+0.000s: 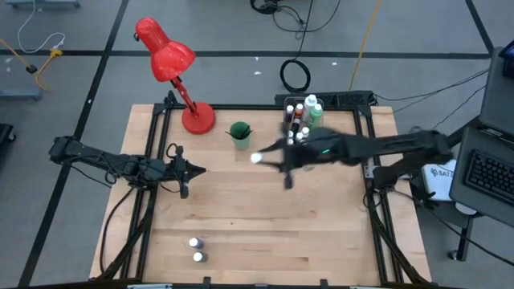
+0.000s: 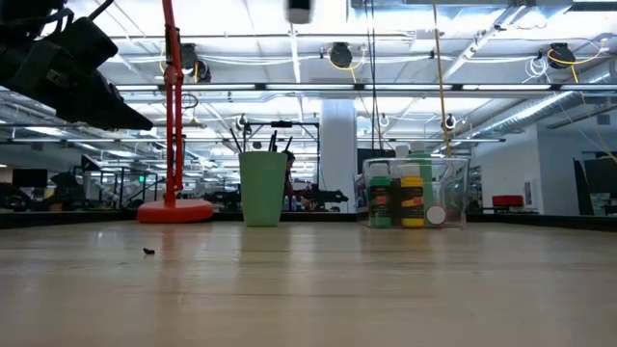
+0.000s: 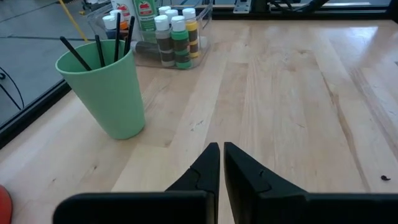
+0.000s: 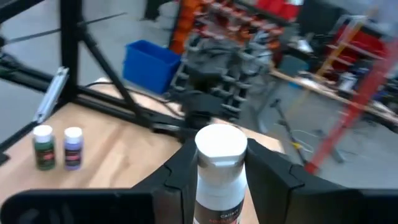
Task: Pick & Place Paint Supplies
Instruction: Put the white paint bottle into the transparent bin
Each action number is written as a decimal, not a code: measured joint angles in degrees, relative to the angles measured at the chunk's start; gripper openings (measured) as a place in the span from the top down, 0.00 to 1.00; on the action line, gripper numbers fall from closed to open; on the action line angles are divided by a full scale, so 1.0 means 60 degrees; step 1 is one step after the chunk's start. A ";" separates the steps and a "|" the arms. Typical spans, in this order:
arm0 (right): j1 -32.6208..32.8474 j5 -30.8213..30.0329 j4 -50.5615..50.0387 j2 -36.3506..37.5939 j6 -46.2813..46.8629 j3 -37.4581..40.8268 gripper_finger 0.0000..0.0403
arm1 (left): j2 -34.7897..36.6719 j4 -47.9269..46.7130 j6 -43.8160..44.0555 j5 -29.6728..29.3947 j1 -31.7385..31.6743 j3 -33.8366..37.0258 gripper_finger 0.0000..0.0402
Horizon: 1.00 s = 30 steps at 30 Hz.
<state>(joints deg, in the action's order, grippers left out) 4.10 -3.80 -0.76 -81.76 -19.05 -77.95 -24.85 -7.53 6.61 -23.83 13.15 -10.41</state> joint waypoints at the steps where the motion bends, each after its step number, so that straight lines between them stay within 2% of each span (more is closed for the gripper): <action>1: -0.0160 -0.0029 0.0004 0.0529 0.0043 0.0421 0.75 | 0.0000 -0.0004 0.0000 0.0000 0.0000 0.0000 0.94; 6: -0.1461 -0.0422 0.0699 0.3085 0.0693 0.3411 0.75 | 0.0000 0.0001 0.0000 0.0000 0.0000 0.0000 0.94; 10: -0.2760 -0.1147 0.2512 0.4594 0.0733 0.6229 0.75 | 0.0000 0.0011 -0.0001 0.0000 0.0000 0.0000 0.94; 14: -0.4099 -0.1147 0.4543 0.5714 0.1026 0.8209 0.75 | -0.0002 0.0062 -0.0046 -0.0021 0.0000 0.0000 0.94; 19: -0.5407 -0.1053 0.4795 0.6299 0.2019 0.9395 0.74 | -0.0001 0.0158 -0.0051 -0.0029 0.0000 0.0000 0.94; 23: -0.5804 -0.0565 0.4871 0.6187 0.2612 0.9912 0.74 | -0.0002 0.0156 -0.0044 -0.0029 0.0000 0.0000 0.94; 30: -0.5924 -0.1542 0.5194 0.6076 0.2562 1.0658 0.74 | 0.0000 0.0149 -0.0050 -0.0025 0.0000 0.0000 0.94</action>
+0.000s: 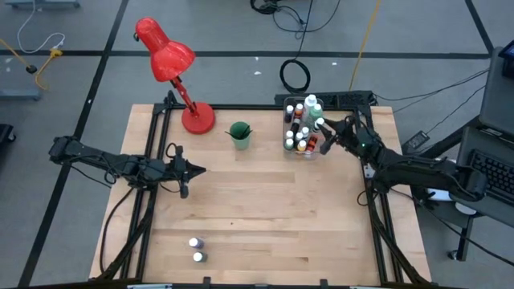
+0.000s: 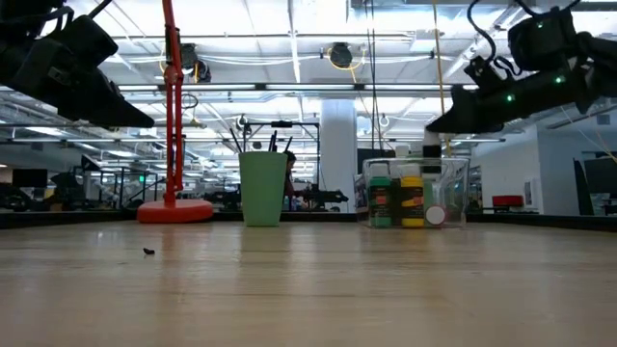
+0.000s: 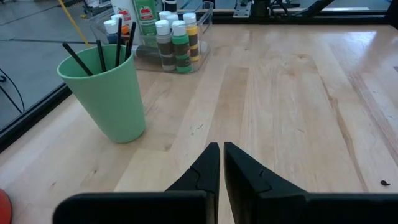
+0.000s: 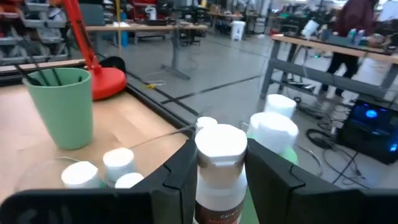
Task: Pick & Place Paint Supplies
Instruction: Put the white paint bottle into the transparent bin, then put the violet paint bottle into the transparent bin
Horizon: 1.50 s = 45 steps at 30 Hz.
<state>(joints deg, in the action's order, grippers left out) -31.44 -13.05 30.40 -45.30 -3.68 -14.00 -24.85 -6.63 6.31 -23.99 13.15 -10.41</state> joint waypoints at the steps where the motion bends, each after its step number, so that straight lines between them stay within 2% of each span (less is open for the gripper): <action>1: -0.0010 -0.0056 0.0221 -0.0035 0.0010 0.0134 0.74 | 0.0001 0.0002 -0.0001 0.0000 0.0000 0.0000 0.94; 7: -0.0021 -0.0089 0.1187 -0.0884 0.0148 0.0624 0.74 | -0.0003 0.0004 -0.0005 0.0000 0.0000 0.0000 0.94; 20: -0.0302 -0.0048 0.3942 -0.4359 0.0615 0.0620 0.74 | -0.0003 -0.0004 -0.0058 0.0000 0.0000 0.0000 0.94; 27: -0.0520 0.0253 0.4782 -0.5623 0.0985 0.0605 0.73 | -0.0003 -0.0113 -0.0032 0.0000 0.0000 0.0000 0.94; 35: -0.0528 0.0328 0.4666 -0.5827 0.0825 0.0616 0.63 | -0.0003 -0.0132 0.0029 0.0004 0.0000 0.0000 0.94; 40: -0.0513 0.0443 0.4943 -0.5762 0.1270 0.0643 0.56 | -0.0003 -0.0131 0.0003 0.0007 0.0004 0.0000 0.94; 45: -0.0370 0.0702 0.5103 -0.4966 0.1381 0.0656 0.51 | -0.0003 -0.0135 0.0006 0.0007 0.0004 0.0000 0.94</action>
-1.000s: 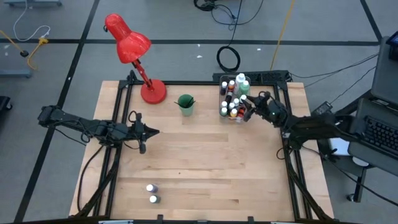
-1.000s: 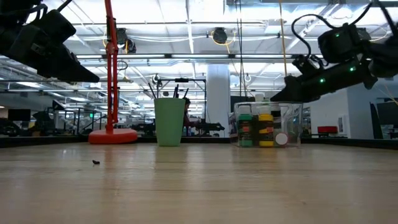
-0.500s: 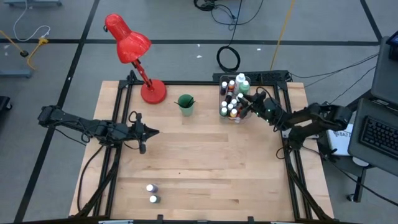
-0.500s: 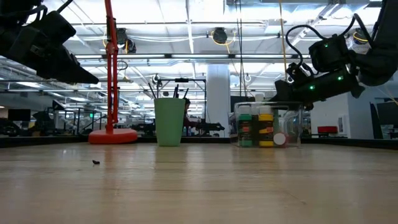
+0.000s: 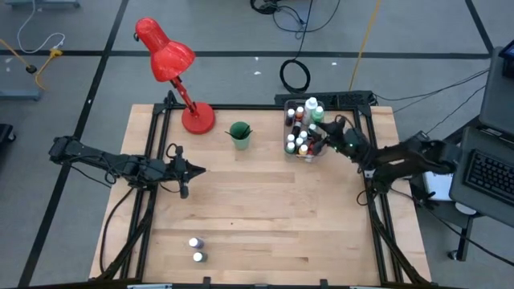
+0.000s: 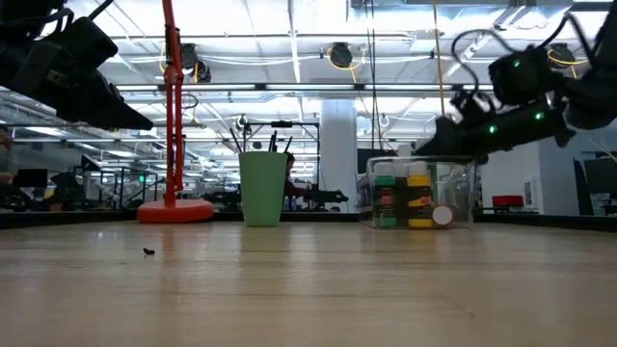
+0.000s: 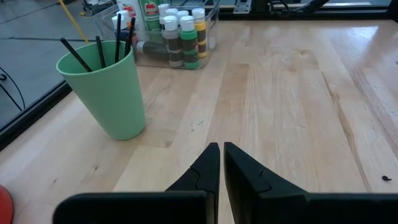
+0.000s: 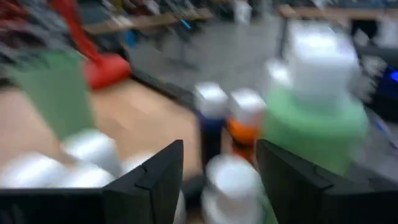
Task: Pick & Place Paint Supplies
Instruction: Put the violet paint bottle into the transparent bin
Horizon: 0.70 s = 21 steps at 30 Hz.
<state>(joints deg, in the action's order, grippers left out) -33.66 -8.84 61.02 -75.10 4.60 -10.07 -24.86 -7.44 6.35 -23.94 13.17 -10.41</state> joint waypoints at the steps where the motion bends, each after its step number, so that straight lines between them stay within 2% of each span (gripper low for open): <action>1: 0.0049 0.0231 0.0032 0.0304 -0.0099 0.0000 0.51 | 0.0000 0.0000 0.0000 0.0000 0.0000 0.0000 0.94; 6: 0.0396 0.0786 -0.0297 0.2300 -0.0240 -0.0074 0.50 | 0.0000 -0.0007 0.0046 0.0004 0.0000 0.0000 0.94; 8: 0.0550 0.0786 -0.1192 0.3318 -0.0302 -0.0250 0.51 | 0.0000 -0.0007 0.0144 0.0006 0.0000 0.0000 0.94; 11: 0.0885 0.1255 -0.3593 0.4996 -0.0512 -0.0718 0.54 | 0.0000 -0.0022 0.0186 0.0008 0.0000 0.0000 0.94; 16: 0.1833 0.2569 -0.7710 0.7498 -0.1318 -0.1313 0.68 | 0.0000 -0.0018 0.0238 -0.0103 -0.0004 0.0000 0.94; 19: 0.2572 0.2819 -0.8131 0.8668 -0.1458 -0.1008 0.80 | -0.0044 -0.0062 0.1058 -0.0403 -0.0004 0.0000 0.94; 21: 0.3020 0.2724 -0.8157 0.9290 -0.1406 -0.0702 0.89 | -0.0053 -0.0173 0.1239 -0.0117 -0.0004 0.0000 0.94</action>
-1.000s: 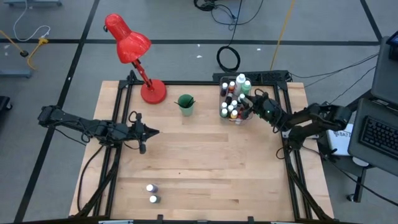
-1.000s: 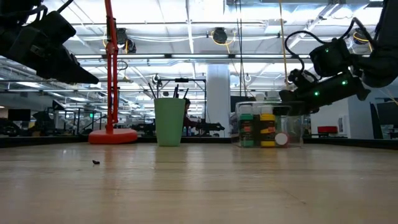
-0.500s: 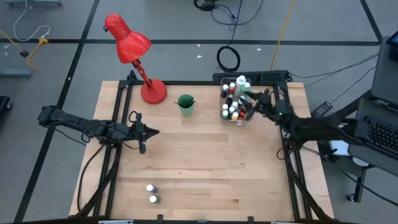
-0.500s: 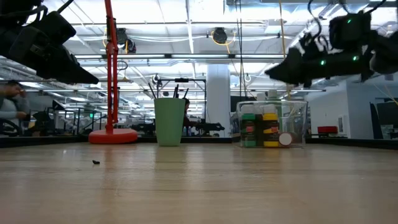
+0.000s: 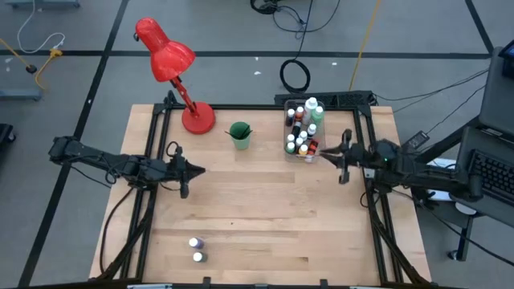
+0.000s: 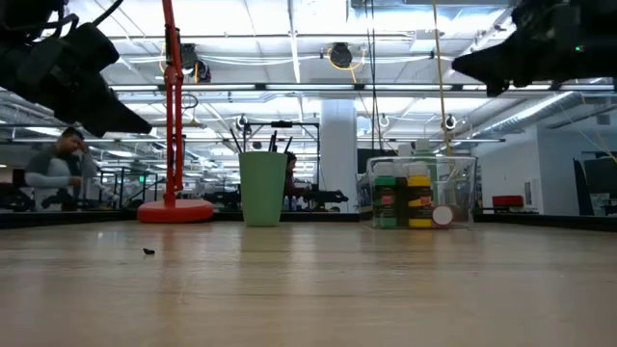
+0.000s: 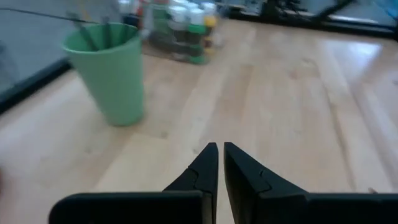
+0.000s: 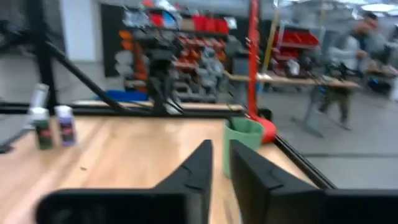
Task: Pick & Place Paint Supplies
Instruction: Put the violet paint bottle into the transparent bin
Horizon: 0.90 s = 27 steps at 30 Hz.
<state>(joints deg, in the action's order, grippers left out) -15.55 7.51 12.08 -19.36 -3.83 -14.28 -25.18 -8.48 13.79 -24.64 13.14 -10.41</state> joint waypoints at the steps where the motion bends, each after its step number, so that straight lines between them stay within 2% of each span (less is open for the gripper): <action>1: 0.0186 0.0003 0.0034 0.0237 0.0014 0.0199 0.93 | -0.0043 -0.0029 -0.0026 0.0245 0.0000 0.0000 0.94; 4: 0.0636 -0.0013 0.0088 0.0624 0.0164 0.0956 0.99 | -0.0184 -0.0133 -0.0029 0.0843 0.0000 0.0000 0.94; 9: 0.1038 -0.0456 0.2126 0.0641 0.0469 0.2184 0.95 | -0.0509 0.0028 -0.0962 0.2864 0.0209 0.0000 0.95; 11: 0.1101 -0.0543 0.1791 0.0610 0.0359 0.2193 0.95 | -0.0708 0.0172 -0.0962 0.3275 0.0499 -0.0132 0.98; 14: 0.1179 -0.0525 0.1026 0.0433 0.0033 0.2201 0.95 | -0.1157 0.0086 -0.0988 0.3356 0.1155 -0.0673 0.99; 19: 0.1176 -0.0501 0.0916 0.0225 0.0202 0.2214 0.94 | -0.1957 -0.0930 -0.0971 0.3228 0.2301 -0.1911 0.99; 24: 0.1176 -0.0499 0.0969 0.0209 0.0337 0.2221 0.94 | -0.2704 -0.1064 0.0172 0.2333 0.3271 -0.2724 0.93; 27: 0.1176 -0.0496 0.0935 0.0201 0.0508 0.2232 0.94 | -0.3208 -0.1029 0.0229 0.2941 0.3946 -0.2875 0.87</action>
<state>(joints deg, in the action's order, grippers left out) -8.49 4.54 17.69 -18.15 -0.79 -0.89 -44.43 -14.65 15.16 -7.00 36.82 -27.66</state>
